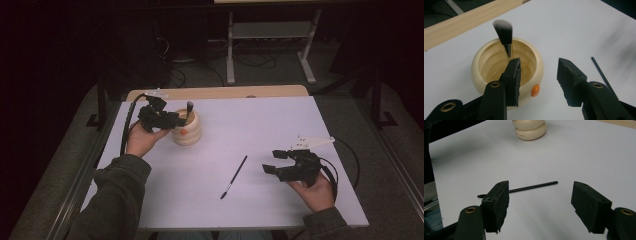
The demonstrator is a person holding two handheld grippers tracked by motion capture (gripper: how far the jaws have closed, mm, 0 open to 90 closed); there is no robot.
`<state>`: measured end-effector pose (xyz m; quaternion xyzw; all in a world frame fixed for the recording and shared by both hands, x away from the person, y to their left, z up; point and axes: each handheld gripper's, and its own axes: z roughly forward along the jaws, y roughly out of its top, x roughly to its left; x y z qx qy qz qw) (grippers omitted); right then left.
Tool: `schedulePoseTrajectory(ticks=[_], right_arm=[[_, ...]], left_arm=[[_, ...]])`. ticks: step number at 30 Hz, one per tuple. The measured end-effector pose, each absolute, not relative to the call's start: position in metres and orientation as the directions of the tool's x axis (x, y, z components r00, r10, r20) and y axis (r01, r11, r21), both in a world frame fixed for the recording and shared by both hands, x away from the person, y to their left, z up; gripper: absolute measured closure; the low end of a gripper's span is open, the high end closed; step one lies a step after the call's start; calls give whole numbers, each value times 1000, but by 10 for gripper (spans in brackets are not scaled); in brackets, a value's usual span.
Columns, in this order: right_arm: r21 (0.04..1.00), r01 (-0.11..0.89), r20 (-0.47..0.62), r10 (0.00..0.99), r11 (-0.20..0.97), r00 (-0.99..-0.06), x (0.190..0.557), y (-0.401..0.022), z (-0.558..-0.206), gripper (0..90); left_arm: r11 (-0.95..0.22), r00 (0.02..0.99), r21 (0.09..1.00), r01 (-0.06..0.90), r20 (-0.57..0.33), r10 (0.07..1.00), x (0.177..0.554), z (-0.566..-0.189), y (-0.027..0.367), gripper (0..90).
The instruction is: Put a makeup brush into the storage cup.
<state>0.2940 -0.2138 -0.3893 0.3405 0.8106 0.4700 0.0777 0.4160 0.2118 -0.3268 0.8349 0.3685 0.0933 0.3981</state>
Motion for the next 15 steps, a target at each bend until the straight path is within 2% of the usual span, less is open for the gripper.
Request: schedulePoseTrajectory(ticks=[15], right_arm=[[812, 479, 170, 650, 333, -741, 293, -225, -390, 293]], left_arm=[[-424, 724, 736, 527, -128, 678, 409, -329, 208, 498]])
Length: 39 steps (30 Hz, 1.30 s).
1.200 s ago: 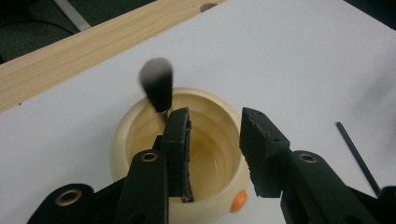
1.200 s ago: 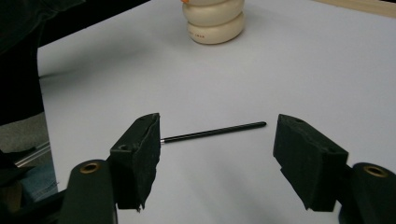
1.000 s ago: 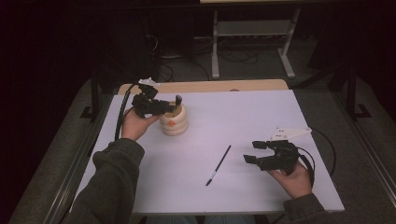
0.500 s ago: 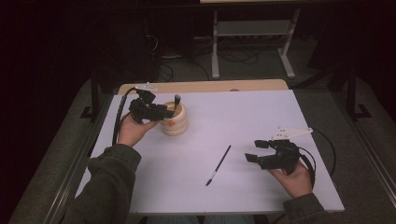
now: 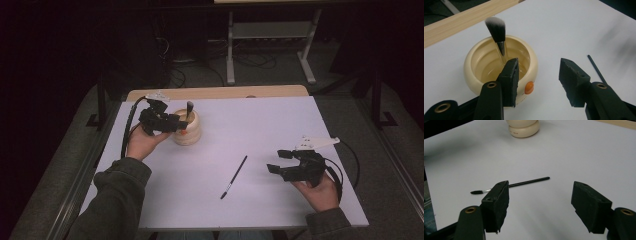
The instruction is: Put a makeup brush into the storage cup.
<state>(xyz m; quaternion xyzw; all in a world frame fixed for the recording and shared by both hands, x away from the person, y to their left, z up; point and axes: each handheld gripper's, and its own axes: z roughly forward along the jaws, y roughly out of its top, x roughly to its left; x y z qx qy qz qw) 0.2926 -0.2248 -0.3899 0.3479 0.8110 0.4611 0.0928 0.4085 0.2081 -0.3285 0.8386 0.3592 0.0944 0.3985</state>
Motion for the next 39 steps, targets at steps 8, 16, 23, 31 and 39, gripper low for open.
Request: schedulePoseTrajectory(ticks=[8, 16, 23, 31, 39], right_arm=[[813, 477, 168, 652, 333, -740, 290, -227, -390, 292], [809, 485, 171, 658, 331, -734, 291, -228, -391, 283], [808, 489, 174, 659, 329, -732, 290, -228, -391, 278], [807, 487, 169, 659, 334, -733, 289, -227, -391, 272], [806, 487, 167, 661, 336, -732, 289, -225, -391, 272]], left_arm=[[-409, 721, 745, 527, -139, 678, 403, -326, 210, 488], [-402, 721, 749, 527, -143, 679, 401, -326, 211, 483], [-423, 728, 743, 519, -125, 674, 399, -326, 211, 473], [-433, 740, 748, 503, -115, 662, 391, -325, 204, 459], [-424, 750, 759, 494, -125, 650, 383, -325, 201, 454]])
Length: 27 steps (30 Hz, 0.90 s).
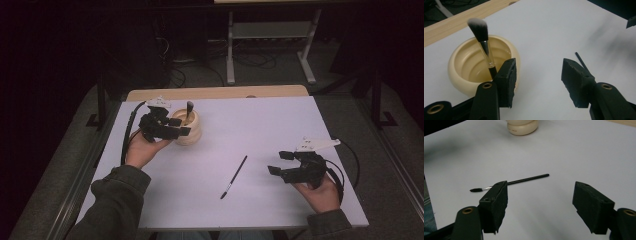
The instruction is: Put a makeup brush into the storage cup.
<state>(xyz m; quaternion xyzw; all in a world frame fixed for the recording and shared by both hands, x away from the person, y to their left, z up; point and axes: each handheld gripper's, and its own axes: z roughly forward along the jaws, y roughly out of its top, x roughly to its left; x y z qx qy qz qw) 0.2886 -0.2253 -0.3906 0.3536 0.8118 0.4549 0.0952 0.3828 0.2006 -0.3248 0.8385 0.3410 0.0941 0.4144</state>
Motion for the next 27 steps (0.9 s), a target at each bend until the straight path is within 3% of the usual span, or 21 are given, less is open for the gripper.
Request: schedulePoseTrajectory(ticks=[27], right_arm=[[809, 479, 153, 664, 341, -732, 284, -224, -388, 273]], left_arm=[[-456, 772, 750, 479, -114, 625, 347, -334, 170, 434]])
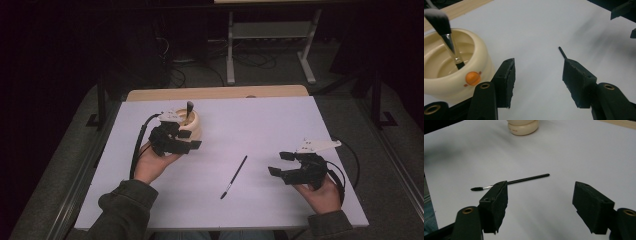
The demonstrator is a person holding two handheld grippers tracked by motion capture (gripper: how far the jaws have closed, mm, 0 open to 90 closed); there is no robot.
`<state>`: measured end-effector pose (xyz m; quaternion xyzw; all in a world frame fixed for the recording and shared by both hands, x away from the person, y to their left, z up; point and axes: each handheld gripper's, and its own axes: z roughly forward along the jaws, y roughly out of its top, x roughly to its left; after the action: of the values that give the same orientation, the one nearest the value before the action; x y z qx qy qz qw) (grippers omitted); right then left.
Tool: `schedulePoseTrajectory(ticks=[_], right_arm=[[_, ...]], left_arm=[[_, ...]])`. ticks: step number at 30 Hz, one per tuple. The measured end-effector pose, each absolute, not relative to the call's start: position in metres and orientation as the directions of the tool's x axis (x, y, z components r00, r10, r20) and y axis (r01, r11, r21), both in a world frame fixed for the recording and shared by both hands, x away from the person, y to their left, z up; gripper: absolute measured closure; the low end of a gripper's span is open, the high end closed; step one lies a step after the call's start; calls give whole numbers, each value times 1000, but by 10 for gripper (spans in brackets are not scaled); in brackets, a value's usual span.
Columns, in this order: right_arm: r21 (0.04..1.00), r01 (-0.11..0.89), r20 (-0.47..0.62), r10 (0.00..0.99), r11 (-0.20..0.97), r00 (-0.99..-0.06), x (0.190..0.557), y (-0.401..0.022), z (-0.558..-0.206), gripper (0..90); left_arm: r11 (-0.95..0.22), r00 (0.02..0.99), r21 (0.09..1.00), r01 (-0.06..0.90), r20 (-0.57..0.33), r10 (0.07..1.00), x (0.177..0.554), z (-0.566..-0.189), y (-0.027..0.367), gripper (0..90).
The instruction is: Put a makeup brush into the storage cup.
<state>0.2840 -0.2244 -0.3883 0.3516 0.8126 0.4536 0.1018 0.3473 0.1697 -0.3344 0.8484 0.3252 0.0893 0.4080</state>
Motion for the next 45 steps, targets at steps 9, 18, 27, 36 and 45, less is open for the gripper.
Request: schedulePoseTrajectory(ticks=[9, 18, 27, 36, 45], right_arm=[[809, 478, 149, 666, 343, -731, 284, -224, -389, 273], [807, 481, 151, 668, 343, -729, 285, -225, -389, 273], [807, 481, 148, 672, 342, -725, 284, -224, -389, 275], [806, 483, 148, 673, 342, -724, 284, -224, -389, 275], [807, 482, 147, 673, 342, -725, 284, -225, -390, 275]], left_arm=[[-458, 777, 745, 484, -125, 617, 340, -342, 150, 434], [-471, 791, 736, 486, -142, 595, 333, -352, 131, 452], [-502, 807, 722, 477, -135, 574, 327, -360, 112, 461], [-514, 816, 712, 478, -144, 560, 318, -370, 98, 473], [-517, 812, 694, 502, -172, 558, 311, -382, 88, 491]])
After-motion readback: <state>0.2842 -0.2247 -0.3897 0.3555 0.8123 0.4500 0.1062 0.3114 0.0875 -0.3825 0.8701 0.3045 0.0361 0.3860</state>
